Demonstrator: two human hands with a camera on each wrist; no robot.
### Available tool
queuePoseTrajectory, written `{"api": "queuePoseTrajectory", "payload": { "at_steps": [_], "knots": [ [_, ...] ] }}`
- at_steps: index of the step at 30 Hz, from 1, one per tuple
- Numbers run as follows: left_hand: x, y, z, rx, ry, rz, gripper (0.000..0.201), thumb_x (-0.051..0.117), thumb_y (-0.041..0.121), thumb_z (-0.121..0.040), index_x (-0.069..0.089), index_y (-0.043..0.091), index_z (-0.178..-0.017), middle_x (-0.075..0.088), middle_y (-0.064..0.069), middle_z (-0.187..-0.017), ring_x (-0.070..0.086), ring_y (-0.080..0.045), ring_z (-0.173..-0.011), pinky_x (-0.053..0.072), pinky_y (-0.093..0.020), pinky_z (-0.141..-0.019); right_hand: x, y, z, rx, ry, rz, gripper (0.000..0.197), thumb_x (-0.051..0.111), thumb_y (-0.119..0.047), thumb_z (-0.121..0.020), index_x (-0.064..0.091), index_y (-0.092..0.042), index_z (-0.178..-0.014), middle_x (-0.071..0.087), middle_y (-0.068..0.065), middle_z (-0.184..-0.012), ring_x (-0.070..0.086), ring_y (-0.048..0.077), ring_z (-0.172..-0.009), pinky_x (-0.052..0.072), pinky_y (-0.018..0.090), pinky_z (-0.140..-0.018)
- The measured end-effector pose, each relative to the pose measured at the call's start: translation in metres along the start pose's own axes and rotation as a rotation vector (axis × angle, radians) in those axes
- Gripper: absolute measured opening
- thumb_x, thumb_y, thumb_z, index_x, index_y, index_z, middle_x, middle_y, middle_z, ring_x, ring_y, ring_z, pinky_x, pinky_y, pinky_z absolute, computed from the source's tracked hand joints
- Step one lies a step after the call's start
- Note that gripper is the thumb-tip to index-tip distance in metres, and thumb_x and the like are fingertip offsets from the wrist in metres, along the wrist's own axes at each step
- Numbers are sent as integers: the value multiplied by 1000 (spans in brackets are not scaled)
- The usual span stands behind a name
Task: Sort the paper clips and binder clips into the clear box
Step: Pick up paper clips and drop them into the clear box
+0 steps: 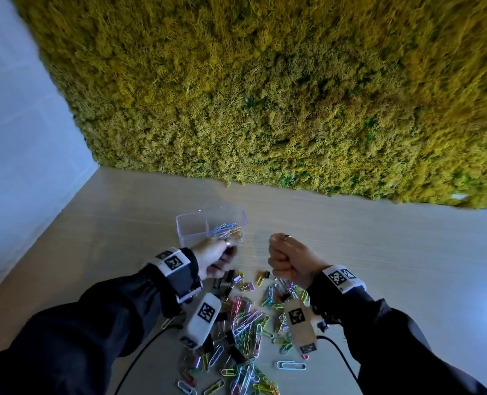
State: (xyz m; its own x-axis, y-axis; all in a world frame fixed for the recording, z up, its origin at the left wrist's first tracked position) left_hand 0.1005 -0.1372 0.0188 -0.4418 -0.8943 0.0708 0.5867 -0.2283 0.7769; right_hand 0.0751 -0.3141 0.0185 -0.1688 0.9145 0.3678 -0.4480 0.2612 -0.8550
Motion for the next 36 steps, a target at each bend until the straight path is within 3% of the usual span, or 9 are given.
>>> {"api": "queuePoseTrajectory", "payload": {
  "at_steps": [4, 7, 14, 19, 22, 25, 28, 32, 36],
  "knots": [
    [4, -7, -6, 306, 25, -1008, 28, 38, 16, -95, 65, 18, -88, 67, -2, -91, 57, -14, -78, 46, -26, -77, -2, 11, -8, -134, 7, 1080, 16, 47, -8, -93, 61, 0, -97, 46, -11, -59, 47, -9, -40, 32, 10, -48],
    [4, -14, -2, 334, -19, -1233, 27, 34, 3, -86, 49, 22, -74, 65, 1, -109, 58, -19, -97, 46, -31, -86, -4, 15, -9, -145, -62, 1375, 17, 58, -14, -87, 65, -11, -103, 40, -19, -60, 48, -15, -52, 30, 6, -53],
    [-1, -25, -5, 112, -91, -395, 19, 41, 6, -95, 54, 14, -84, 54, -5, -68, 37, -5, -37, 22, -16, -34, -11, 18, -10, -22, 3, 1475, 24, 71, -26, -75, 65, -19, -98, 58, -8, -85, 49, 7, -75, 41, 22, -72],
    [0, -14, -1, 56, -71, -84, 36, 25, -7, -88, 57, 8, -77, 46, 0, -65, 31, -3, -40, 15, -14, -34, -4, 18, -7, 56, -78, 1602, 5, 59, -24, -85, 61, -21, -87, 49, -7, -75, 55, 20, -86, 41, 27, -75],
    [-2, -7, -4, 149, 35, -420, 34, 33, 8, -93, 57, 17, -70, 39, -2, -58, 30, -11, -46, 21, -20, -39, -5, 16, -7, 69, 63, 1390, 29, 41, -23, -93, 35, -29, -65, 47, 0, -73, 48, 14, -68, 38, 25, -65],
    [4, -6, -4, 244, 111, -1056, 20, 47, 29, -92, 61, 19, -81, 62, -8, -81, 54, -20, -74, 35, -24, -64, -13, 13, -7, 93, 123, 507, 33, 34, -19, -90, 28, -21, -58, 35, -6, -46, 29, 7, -38, 22, 14, -42],
    [6, -12, -2, 237, 135, -1403, 29, 55, 44, -84, 63, 16, -88, 66, 3, -95, 60, -19, -91, 46, -26, -78, -21, 6, -2, 62, 2, -151, 23, 37, -21, -77, 35, -20, -54, 28, -7, -39, 21, 6, -31, 11, 10, -44],
    [1, -10, -3, 244, 150, -1330, 10, 56, 31, -82, 51, 24, -88, 54, 10, -83, 54, -16, -83, 42, -25, -71, -32, -1, 1, 12, 76, -225, 31, 35, -24, -85, 39, -16, -55, 32, -3, -42, 22, 7, -32, 13, 12, -40],
    [7, -4, -5, 304, 95, -1284, 25, 56, 30, -85, 50, 30, -109, 49, 8, -82, 52, -16, -79, 39, -24, -69, -55, -5, -6, -5, 321, 307, 36, 31, -18, -99, 42, -15, -65, 34, -2, -52, 26, 2, -31, 21, 11, -32]
  ]
}}
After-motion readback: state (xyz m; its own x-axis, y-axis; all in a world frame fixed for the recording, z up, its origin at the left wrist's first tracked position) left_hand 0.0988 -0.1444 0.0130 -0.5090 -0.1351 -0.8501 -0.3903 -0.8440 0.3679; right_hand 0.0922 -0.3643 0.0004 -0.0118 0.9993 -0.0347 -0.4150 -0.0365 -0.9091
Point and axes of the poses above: each hand's wrist, its own z-axis away from the middle knuckle, its own x-axis out of the palm, y = z × x, the point moved 2 cm from there along -z, towards the middle knuckle
